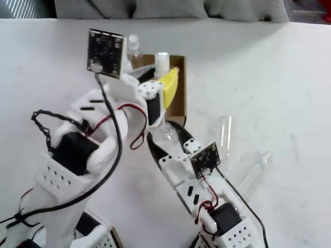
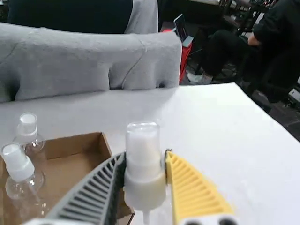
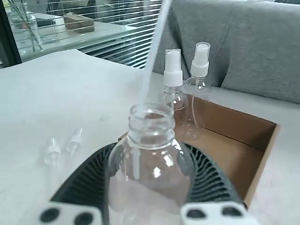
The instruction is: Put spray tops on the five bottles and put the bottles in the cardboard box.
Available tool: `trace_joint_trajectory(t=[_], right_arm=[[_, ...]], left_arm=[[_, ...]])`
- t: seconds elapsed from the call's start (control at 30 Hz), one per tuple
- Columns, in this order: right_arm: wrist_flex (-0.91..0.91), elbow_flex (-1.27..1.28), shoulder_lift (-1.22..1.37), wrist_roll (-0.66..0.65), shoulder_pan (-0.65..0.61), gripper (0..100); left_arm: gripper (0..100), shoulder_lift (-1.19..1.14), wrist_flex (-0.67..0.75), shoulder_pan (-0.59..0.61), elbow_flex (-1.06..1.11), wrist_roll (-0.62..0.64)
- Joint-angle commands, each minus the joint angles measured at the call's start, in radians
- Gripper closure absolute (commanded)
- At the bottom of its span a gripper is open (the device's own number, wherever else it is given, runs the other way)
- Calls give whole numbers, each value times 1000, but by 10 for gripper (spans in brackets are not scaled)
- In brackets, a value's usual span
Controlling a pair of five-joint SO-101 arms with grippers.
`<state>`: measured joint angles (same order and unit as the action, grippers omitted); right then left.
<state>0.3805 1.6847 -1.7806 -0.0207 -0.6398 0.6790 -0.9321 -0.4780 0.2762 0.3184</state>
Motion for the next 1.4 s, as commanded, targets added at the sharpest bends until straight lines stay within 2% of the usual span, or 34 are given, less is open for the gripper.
trace_joint_trajectory(t=[0.0, 0.3, 0.67, 0.93, 1.13, 1.23, 1.37], right_arm=[[4, 6, -10, -11, -7, 978], [4, 6, -10, -8, -7, 979], [4, 6, -10, -6, -7, 981], [4, 6, -10, -6, -7, 981], [21, 6, -10, -6, -5, 981], [24, 6, -10, -6, -5, 981], [25, 6, -10, -8, 10, 982]], left_arm=[[980, 31, 6, 2, 61, 14], [980, 53, 34, 2, 199, 14], [980, 524, 353, -62, 710, 8], [980, 664, 365, -62, 852, 8], [980, 676, 367, -67, 907, 6], [980, 676, 361, -108, 910, 5], [980, 676, 404, -147, 950, -101]])
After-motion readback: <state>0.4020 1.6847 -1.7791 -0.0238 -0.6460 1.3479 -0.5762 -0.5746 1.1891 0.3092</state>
